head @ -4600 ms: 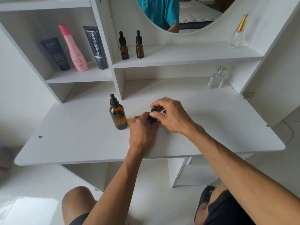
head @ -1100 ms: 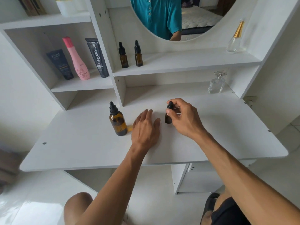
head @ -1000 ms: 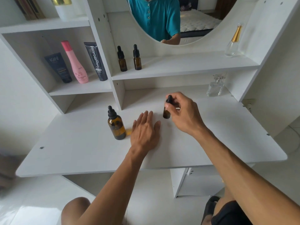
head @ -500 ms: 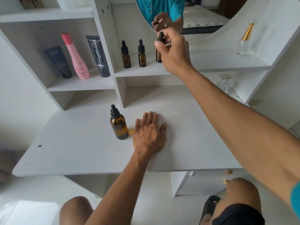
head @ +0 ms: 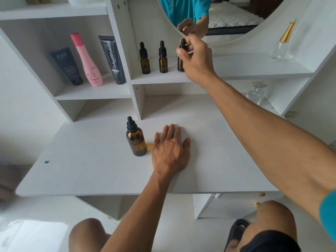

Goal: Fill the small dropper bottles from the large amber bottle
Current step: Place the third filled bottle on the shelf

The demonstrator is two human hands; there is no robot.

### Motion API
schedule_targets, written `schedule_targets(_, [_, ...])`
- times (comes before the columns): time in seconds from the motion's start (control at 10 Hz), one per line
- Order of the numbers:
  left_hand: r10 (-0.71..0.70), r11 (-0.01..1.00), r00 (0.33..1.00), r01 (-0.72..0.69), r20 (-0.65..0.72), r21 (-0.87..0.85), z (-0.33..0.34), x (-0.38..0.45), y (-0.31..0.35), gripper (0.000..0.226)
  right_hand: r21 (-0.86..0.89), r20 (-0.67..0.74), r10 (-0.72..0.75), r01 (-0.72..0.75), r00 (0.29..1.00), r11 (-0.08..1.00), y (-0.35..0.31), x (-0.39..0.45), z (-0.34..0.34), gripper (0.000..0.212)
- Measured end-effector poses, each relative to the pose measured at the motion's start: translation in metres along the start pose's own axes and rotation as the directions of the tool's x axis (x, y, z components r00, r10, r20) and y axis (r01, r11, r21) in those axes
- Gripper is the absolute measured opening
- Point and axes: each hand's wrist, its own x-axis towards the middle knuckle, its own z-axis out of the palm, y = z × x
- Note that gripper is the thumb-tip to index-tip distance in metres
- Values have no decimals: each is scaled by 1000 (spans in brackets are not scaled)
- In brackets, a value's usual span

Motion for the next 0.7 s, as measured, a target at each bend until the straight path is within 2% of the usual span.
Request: schedule_targets(0.7, [-7, 1000, 1000, 8, 11, -16, -1, -1, 1, 65, -21, 12, 30, -29, 999, 999, -3, -3, 0, 25])
